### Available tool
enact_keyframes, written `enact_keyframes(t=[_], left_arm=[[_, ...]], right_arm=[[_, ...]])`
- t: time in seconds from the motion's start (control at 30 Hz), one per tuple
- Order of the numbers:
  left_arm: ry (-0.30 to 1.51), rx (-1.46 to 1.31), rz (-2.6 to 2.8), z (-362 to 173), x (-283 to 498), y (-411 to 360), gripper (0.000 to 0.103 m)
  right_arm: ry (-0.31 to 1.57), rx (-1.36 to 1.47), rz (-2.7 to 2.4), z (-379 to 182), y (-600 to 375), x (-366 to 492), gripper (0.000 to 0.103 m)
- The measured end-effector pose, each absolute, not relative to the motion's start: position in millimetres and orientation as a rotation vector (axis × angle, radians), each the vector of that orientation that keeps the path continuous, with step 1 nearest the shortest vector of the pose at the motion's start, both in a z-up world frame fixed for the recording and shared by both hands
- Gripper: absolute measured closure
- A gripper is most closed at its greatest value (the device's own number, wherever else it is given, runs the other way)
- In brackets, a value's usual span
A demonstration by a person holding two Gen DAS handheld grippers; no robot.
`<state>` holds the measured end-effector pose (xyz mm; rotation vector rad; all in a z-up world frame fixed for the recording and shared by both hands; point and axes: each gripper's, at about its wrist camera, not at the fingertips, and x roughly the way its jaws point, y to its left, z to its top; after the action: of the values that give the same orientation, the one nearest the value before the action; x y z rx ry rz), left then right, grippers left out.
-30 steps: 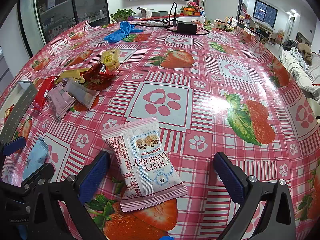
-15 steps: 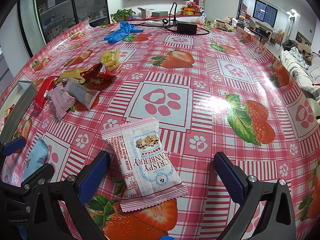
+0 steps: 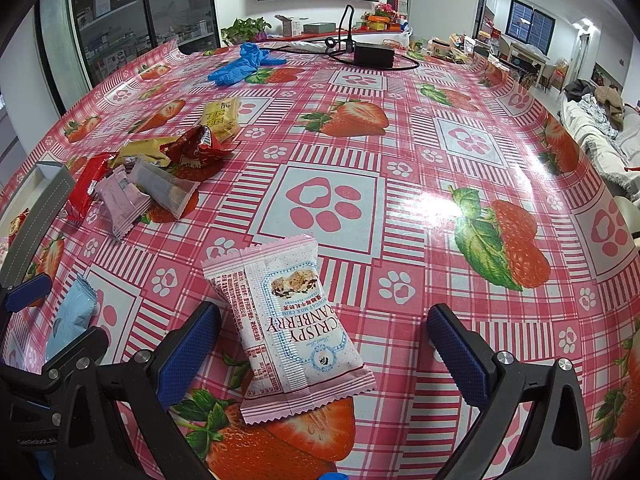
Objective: Organize snacks
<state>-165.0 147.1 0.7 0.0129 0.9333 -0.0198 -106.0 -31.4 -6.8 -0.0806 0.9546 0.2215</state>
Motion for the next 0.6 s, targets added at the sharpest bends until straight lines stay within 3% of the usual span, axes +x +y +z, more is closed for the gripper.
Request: enact_keyframes(t=[0.4,0.5,0.53,0.57,0.6], left_arm=[[0.996,-0.008,0.024,3,-162,147,0.000],[1.035,-0.008,0.016,5,-161,141,0.006],[1.042,-0.007,0.011,6,-162,140,0.011],[1.046,-0.003,0.005,8,-162,138,0.016],[1.042,0.001,0.000,11,-163,136,0.032]], right_arm=[[0.967,-0.082,0.219,-7,-31,-105,0.000],[1.026,-0.085,0.218,-5,-27,-95,0.002],[1.035,-0.093,0.223,-3,-26,-96,0.005],[1.036,-0.100,0.230,-1,-25,-95,0.014],[1.035,-0.106,0.240,1,-25,-96,0.030]])
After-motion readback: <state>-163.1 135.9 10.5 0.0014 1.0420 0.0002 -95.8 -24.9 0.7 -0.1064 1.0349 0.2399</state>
